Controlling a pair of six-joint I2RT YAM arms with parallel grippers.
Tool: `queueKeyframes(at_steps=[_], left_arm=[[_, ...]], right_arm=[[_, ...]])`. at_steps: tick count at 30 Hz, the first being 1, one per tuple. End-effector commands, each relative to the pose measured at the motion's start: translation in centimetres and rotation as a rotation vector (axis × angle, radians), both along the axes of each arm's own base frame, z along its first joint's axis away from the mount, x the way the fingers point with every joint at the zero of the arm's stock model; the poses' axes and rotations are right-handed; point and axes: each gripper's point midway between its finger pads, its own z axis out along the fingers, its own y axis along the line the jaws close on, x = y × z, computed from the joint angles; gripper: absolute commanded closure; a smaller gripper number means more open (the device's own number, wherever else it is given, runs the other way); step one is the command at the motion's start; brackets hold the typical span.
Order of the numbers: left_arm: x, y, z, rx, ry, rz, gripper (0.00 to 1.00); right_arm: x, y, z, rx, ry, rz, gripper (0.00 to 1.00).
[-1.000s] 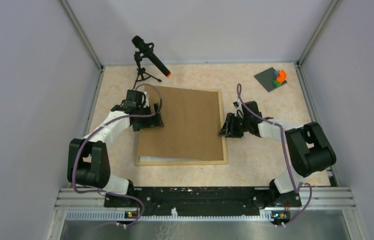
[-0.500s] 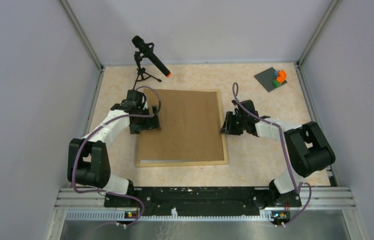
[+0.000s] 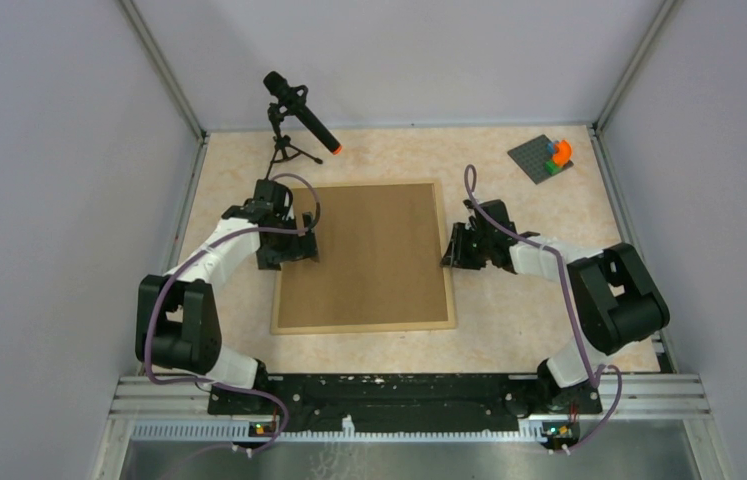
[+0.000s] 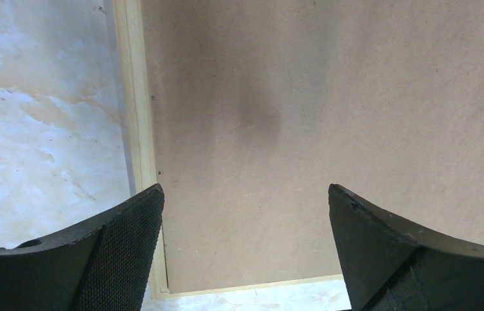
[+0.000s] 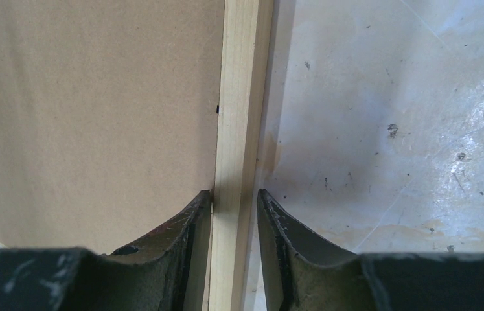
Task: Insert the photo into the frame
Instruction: Place the photo frame item in the photo frame.
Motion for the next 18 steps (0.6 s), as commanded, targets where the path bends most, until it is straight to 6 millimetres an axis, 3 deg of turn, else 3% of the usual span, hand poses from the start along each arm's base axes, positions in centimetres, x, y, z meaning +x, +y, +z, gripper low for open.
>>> queueKeyframes(at_steps=[1,7,11,18], left_arm=[[1.3,-0.5,1.4,-0.025,-0.059,0.009,0.01],[2.3,1.3,0.1,0.074,-0.075,0.07,0.01],[3.0,0.2,-1.0,0.022,-0.067,0.044,0.01],[2.3,-0.9,-3.5,-0.03,0.013,0.034,0.01]], right_arm=[[-0.6,-0.8,-1.6,-0.066,0.03,0.005,0.68],[-0.6,-0.6,-1.6,-0.057,0.031,0.014,0.68],[-0.6,-0.5,-1.6,-0.05,0.033,0.019,0.68],[-0.5,-0.4,-1.5,-0.048,0.03,0.024,0.68]])
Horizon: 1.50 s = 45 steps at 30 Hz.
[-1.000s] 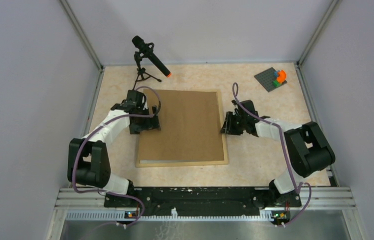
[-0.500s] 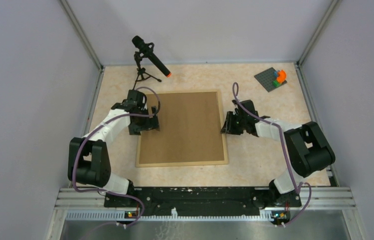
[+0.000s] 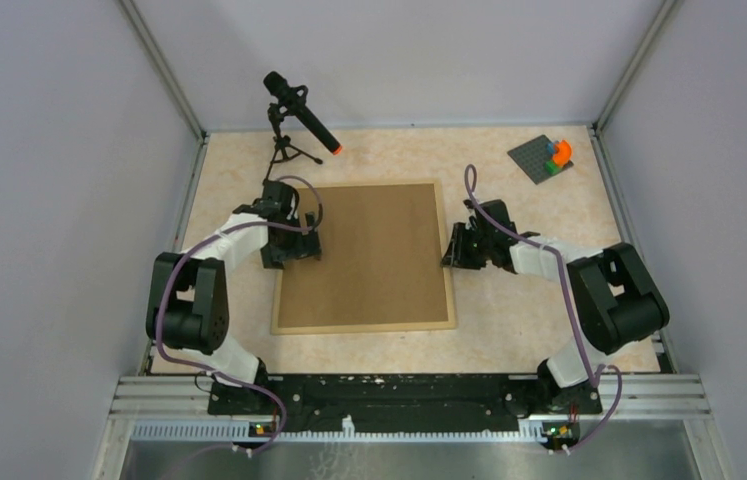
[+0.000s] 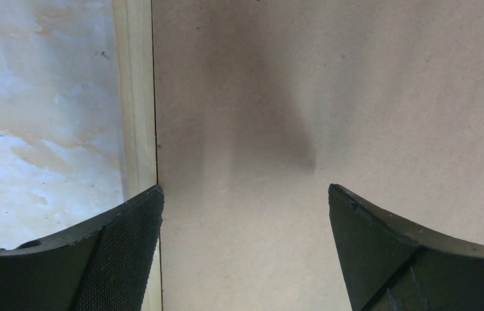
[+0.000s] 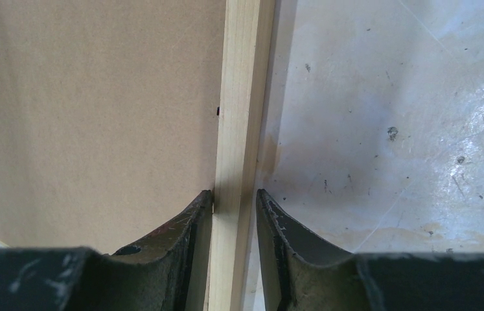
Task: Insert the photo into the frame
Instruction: Place the photo frame item in the photo frame.
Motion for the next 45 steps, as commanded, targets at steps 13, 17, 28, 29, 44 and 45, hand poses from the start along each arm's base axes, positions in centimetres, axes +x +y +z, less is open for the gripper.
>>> queueKeyframes(at_steps=[13,17,28,29,44,45], left_arm=[[-0.2,-4.9,4.2,-0.299,-0.098,-0.057,0.01],[-0.5,-0.7,4.9,-0.083,-0.144,0.038,0.01],[-6.6,0.6,2.1,-0.058,0.059,0.205,0.01],[-6.8,0.6,2.0,-0.062,0.065,0.209,0.01],[-8.1,0.2,0.7,-0.07,0.133,0.17,0.01],[-7.9,0.5,0.9,-0.054,0.115,0.177,0.01]], right_arm=[[-0.7,-0.1,-1.9,-0.053,0.043,0.034,0.69],[-0.7,-0.1,-2.0,-0.054,0.045,0.037,0.69],[-0.7,0.0,-1.9,-0.053,0.042,0.042,0.7],[-0.7,0.0,-1.9,-0.053,0.043,0.043,0.69],[-0.8,0.3,-2.1,-0.047,0.048,0.056,0.7],[-0.9,0.4,-2.1,-0.047,0.047,0.058,0.7]])
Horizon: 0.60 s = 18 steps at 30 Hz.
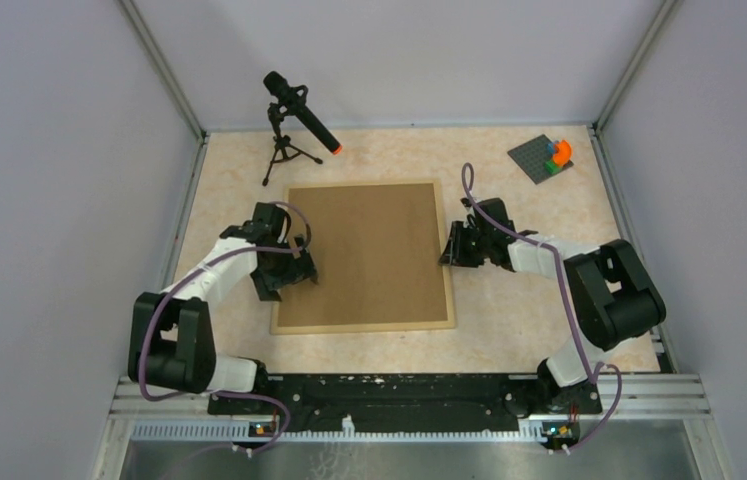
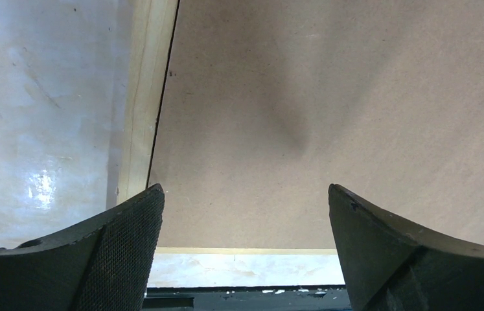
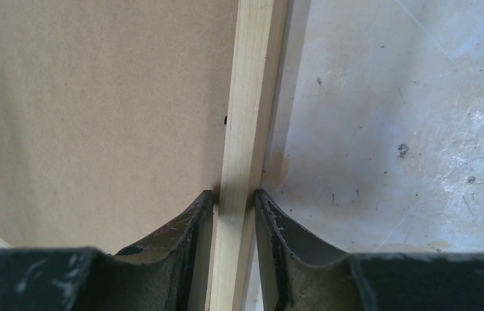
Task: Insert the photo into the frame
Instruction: Install the photo frame at the center of the board.
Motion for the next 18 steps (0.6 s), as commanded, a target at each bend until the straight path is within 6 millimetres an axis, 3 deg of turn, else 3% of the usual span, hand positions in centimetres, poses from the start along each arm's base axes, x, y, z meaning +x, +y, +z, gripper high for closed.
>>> queueKeyframes(at_steps=[1,5,8,14,18], left_arm=[[0.0,1.1,0.5,0.054,-0.033,0.015,0.01],[0.8,2.7,1.8,0.136,-0.096,0.046,0.01],[0.8,3.1,1.5,0.159,-0.082,0.058,0.01],[0.2,0.7,-0.9,0.03,-0.018,0.04,0.01],[-0.3,-0.5,-1.3,-0.034,0.01,0.01,0.01]], right_arm=[[-1.2,-0.2,-2.1,-0.056,0.056,0.031,0.7],[-1.3,-0.2,-2.1,-0.057,0.057,0.033,0.7],[-1.3,-0.2,-2.1,-0.057,0.056,0.033,0.7],[-1.2,-0.1,-2.1,-0.053,0.055,0.034,0.7],[-1.3,-0.1,-2.0,-0.055,0.055,0.036,0.7]])
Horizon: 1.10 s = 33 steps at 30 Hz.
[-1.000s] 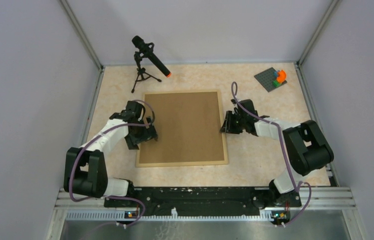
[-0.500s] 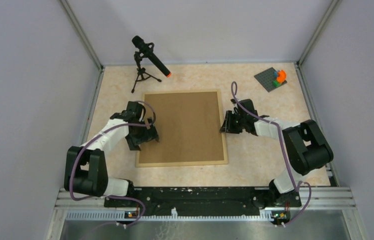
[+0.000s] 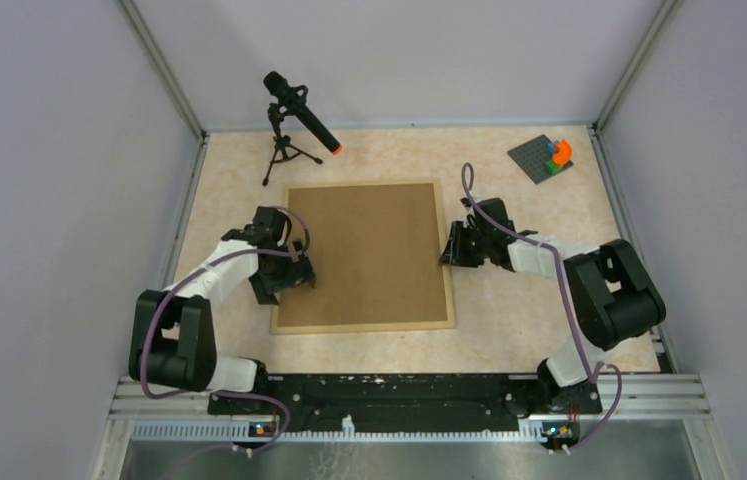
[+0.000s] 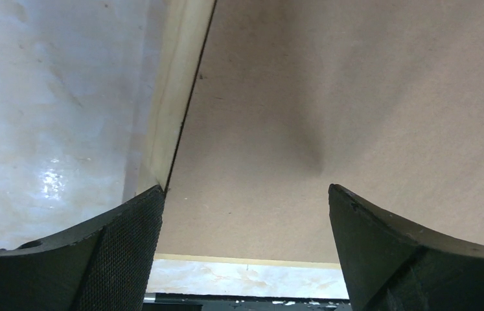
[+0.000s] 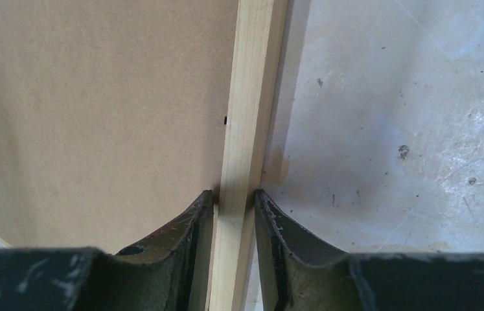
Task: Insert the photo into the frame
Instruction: Install the photo frame at the center of the board.
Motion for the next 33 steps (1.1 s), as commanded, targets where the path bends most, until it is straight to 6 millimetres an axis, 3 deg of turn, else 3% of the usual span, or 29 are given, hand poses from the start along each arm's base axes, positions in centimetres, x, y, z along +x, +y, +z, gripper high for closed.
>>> queueKeyframes(at_steps=[1,6,14,18,26,33], left_arm=[[-0.2,-1.7,-0.2,-0.098,0.008,-0.022,0.01],[0.1,-2.7,1.0,-0.161,-0.024,-0.047,0.01],[1.9,-7.1,6.5,-0.423,-0.211,-0.141,0.02],[1.7,-7.3,7.2,-0.441,-0.215,-0.135,0.02],[1.2,-7.5,4.2,-0.434,-0.128,-0.144,0.04],[1.1,-7.2,0.6,-0.282,-0.041,-0.139,0.04]], right_arm=[[-1.4,-0.2,-2.0,-0.058,0.058,0.036,0.7],[-1.3,0.1,-2.0,-0.052,0.054,0.042,0.7],[-1.4,0.3,-2.0,-0.054,0.056,0.048,0.71],[-1.4,0.3,-2.0,-0.053,0.055,0.047,0.71],[-1.6,0.6,-2.2,-0.045,0.061,0.056,0.72],[-1.7,1.1,-2.2,-0.044,0.064,0.065,0.73]])
